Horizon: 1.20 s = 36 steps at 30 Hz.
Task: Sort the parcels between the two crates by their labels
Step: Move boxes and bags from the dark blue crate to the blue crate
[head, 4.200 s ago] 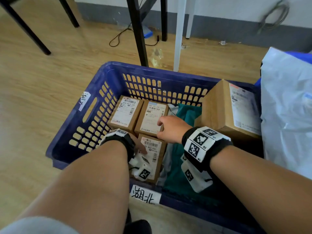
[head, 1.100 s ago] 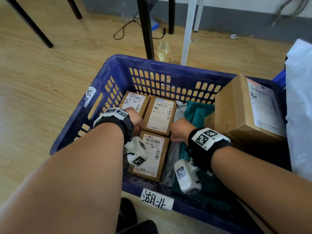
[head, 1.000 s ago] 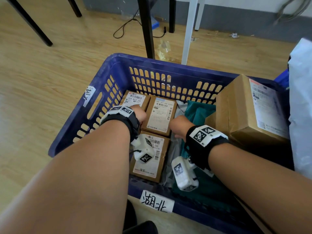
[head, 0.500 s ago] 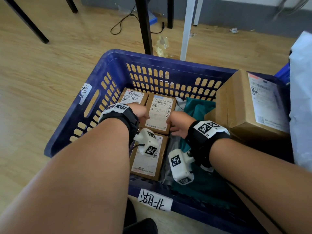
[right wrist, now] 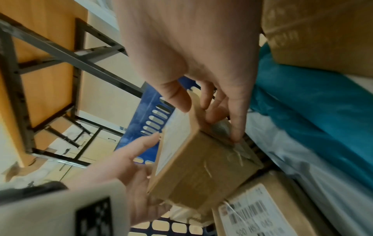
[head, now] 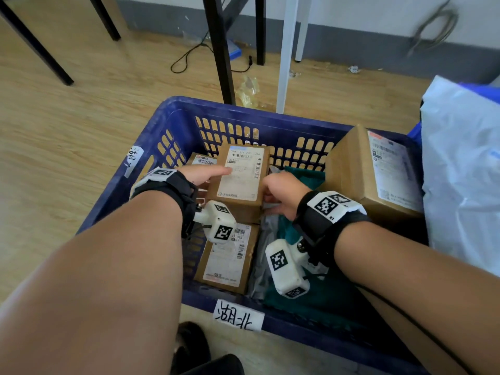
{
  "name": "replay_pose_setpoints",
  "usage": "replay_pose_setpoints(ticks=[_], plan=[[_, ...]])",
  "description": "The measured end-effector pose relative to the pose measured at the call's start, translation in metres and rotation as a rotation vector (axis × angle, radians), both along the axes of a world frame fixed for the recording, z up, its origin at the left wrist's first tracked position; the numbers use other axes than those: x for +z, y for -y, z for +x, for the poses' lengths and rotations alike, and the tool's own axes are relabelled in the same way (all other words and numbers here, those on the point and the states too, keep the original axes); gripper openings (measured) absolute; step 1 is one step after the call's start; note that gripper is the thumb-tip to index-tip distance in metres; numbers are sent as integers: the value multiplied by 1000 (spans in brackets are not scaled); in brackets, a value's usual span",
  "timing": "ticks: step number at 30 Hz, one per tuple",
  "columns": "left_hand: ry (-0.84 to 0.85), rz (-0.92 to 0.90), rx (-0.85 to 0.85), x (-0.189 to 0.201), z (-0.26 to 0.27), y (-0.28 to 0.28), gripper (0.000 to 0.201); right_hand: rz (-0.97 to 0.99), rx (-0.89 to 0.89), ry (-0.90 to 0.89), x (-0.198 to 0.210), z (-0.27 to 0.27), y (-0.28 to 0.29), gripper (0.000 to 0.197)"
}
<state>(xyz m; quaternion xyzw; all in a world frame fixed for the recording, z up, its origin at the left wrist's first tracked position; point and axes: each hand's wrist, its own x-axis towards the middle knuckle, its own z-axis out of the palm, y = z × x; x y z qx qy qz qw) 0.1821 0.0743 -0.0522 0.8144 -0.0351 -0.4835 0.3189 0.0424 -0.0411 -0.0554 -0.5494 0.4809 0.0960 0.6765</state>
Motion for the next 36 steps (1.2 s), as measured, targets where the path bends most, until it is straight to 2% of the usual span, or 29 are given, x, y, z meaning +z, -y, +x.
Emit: replay_pose_setpoints(ticks=[2,5,9,11,13,17,23,27,29,33,36], plan=[[-3,-33,5,8,-4,-3,45,-33,-8,40,14,0,2,37],[-60,-117,22,24,-5,-4,46,-47,-67,86,28,-8,11,41],[-91,-145,-35,49,-7,-4,41,-10,-95,146,41,-24,13,33],[-91,-142,-46,57,-12,-6,45,-8,-100,178,50,-30,10,29],[-117,-162,-13,64,-16,-8,52,-24,-84,207,62,-36,9,27],[-127,-274,79,84,-29,-6,40,-74,-88,247,85,-47,13,30],[-86,-401,112,116,-67,-7,42,-165,-126,308,118,-71,22,24],[-52,-477,115,136,-83,-13,29,-194,-73,371,139,-89,30,30],[-32,-498,112,143,-88,-14,32,-193,-50,402,147,-97,33,32],[-36,-522,88,152,-96,-17,30,-150,-20,438,149,-110,34,48],[-56,-538,73,153,-96,-19,35,-109,6,461,145,-115,33,46]])
